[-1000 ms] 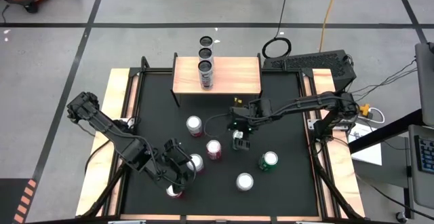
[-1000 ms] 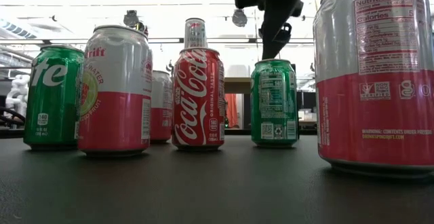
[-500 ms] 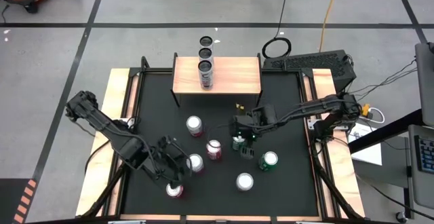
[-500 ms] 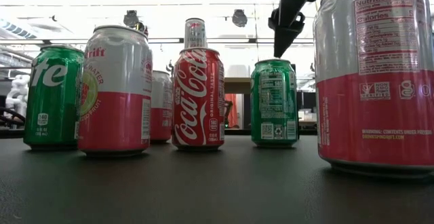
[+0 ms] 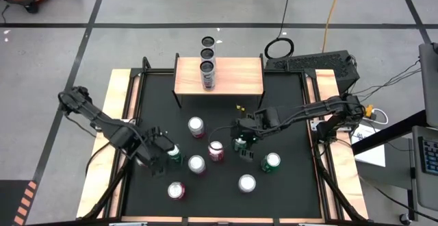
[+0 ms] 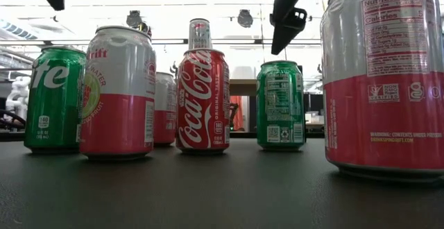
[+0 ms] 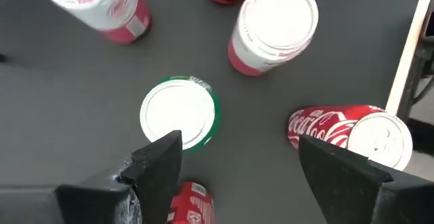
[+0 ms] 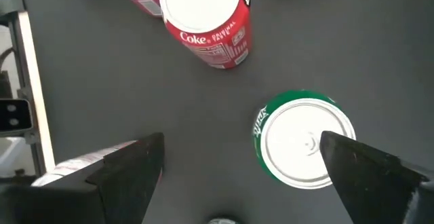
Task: Place canned beverage on shelf
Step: Put the left green soda can on the shelf
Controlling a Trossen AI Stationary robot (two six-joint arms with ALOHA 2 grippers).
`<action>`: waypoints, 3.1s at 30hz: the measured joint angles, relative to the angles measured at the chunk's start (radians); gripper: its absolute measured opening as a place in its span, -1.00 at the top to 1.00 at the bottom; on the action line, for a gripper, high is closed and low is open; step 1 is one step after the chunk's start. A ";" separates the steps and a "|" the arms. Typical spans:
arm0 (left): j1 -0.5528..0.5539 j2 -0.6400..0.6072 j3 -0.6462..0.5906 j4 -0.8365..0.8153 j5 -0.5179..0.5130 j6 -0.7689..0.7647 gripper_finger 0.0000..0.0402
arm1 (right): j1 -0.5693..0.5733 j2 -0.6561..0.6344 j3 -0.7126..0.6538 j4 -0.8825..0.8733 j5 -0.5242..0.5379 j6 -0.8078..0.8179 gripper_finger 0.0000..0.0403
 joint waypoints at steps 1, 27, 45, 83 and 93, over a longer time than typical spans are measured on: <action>0.010 -0.015 -0.015 0.007 0.011 0.013 -0.48 | 0.002 0.000 0.000 0.000 0.000 0.008 -0.86; 0.134 -0.103 -0.254 0.163 0.056 0.345 -0.97 | 0.108 0.000 0.000 0.097 0.150 0.175 -0.86; 0.288 0.047 -0.254 0.204 0.188 0.560 -0.97 | 0.120 0.001 0.000 0.093 0.150 0.185 -0.86; 0.296 0.032 -0.286 0.290 0.226 0.409 -0.58 | 0.129 0.001 0.000 0.077 0.152 0.175 -0.86; 0.289 0.032 -0.286 0.270 0.228 0.382 -0.76 | 0.129 0.001 0.000 0.081 0.152 0.175 -0.86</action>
